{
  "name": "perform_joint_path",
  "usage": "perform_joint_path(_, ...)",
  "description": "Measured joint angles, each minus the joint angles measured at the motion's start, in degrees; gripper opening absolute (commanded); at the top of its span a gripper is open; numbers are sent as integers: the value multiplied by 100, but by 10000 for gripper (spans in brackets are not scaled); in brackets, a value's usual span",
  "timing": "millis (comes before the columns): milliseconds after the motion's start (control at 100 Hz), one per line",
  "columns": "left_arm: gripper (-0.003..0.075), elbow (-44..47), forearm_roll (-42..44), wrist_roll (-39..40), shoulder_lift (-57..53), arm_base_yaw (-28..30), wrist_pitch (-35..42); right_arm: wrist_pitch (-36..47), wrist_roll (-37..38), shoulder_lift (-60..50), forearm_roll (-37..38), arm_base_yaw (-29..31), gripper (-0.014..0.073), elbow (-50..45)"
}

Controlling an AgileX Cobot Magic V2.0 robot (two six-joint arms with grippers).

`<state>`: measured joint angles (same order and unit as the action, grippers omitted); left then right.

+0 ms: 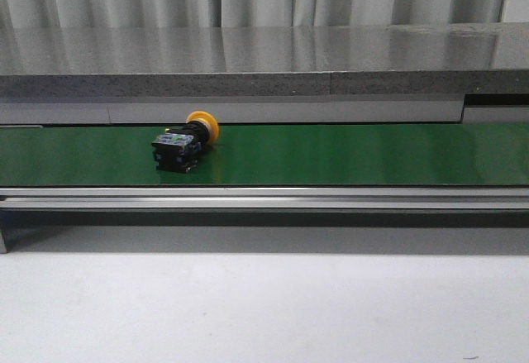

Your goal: Move button from left to right

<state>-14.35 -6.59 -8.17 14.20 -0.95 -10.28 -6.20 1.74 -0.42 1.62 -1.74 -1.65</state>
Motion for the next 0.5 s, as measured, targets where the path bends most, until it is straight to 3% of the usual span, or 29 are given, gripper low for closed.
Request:
perform_joint_path(220, 5, 0, 0, 0, 0, 0, 0, 620, 0, 0, 0, 0, -68, 0)
perform_joint_path(500, 5, 0, 0, 0, 0, 0, 0, 104, 0, 200, 0, 0, -68, 879)
